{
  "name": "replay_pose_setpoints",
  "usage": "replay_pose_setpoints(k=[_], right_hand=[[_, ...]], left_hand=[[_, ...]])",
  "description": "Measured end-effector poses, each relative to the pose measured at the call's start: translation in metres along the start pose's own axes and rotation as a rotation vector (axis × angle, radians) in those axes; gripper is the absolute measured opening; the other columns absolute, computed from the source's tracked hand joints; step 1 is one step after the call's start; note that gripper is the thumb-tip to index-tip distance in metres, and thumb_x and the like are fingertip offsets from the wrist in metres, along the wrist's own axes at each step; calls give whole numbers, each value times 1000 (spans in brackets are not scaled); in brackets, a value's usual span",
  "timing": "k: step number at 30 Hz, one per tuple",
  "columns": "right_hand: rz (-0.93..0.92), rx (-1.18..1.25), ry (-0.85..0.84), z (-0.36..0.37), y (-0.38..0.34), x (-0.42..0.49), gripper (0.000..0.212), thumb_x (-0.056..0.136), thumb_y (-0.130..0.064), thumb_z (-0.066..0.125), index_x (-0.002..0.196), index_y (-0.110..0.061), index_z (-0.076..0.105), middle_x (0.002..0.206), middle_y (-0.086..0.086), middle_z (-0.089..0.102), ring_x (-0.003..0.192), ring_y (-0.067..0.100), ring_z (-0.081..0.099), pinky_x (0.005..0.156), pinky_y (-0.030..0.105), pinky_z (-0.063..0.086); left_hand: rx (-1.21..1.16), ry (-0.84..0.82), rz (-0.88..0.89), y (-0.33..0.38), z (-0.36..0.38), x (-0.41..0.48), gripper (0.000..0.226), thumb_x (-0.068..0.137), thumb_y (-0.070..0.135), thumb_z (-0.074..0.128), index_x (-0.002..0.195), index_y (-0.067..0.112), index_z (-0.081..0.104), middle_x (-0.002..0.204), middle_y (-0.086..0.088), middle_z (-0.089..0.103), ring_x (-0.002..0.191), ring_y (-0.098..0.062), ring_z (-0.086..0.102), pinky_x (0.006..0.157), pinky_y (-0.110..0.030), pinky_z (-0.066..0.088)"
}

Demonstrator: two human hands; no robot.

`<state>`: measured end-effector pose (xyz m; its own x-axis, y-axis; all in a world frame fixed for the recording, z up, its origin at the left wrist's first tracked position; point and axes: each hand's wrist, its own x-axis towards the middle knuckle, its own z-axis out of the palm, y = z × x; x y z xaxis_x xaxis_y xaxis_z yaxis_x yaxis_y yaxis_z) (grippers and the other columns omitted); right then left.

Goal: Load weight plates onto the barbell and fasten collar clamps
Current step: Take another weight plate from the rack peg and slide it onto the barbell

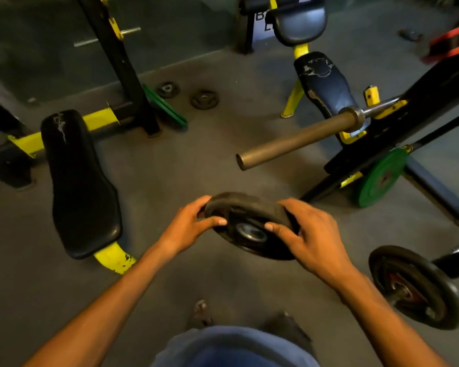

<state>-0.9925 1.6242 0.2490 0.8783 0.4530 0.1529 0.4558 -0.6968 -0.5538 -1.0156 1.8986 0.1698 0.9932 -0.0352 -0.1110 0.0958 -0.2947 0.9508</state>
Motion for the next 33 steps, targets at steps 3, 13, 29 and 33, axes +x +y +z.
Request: replay_pose_setpoints(k=[3,13,29,33], right_hand=[[44,17,56,8,-17,29,31,88,-54,64,105,-28,63,87,-12,64,78,11,62,65,40,52],[165,112,169,30,7,112,27,88,-47,71,109,-30,66,94,-12,70,85,9,67,71,43,54],[507,-206,425,64,-16,146,37,93,-43,63,124,-22,63,109,1,73,99,26,69,70,46,56],[684,-217,531,63,-18,162,38,95,-42,65,130,-28,61,116,-3,70,106,22,65,80,45,55]], left_hand=[[-164,-58,-27,9,-37,36,34,83,11,76,116,16,68,105,4,73,104,-10,68,89,-26,55],[-107,-244,-27,25,-84,164,36,89,5,69,124,12,67,114,-9,71,108,-17,68,86,-32,59],[-75,-519,55,3,-76,287,39,83,6,74,120,17,66,110,-6,70,102,-17,67,83,-40,60],[-132,-565,-39,9,-57,304,36,89,7,69,124,13,62,106,0,72,101,-14,69,82,-34,60]])
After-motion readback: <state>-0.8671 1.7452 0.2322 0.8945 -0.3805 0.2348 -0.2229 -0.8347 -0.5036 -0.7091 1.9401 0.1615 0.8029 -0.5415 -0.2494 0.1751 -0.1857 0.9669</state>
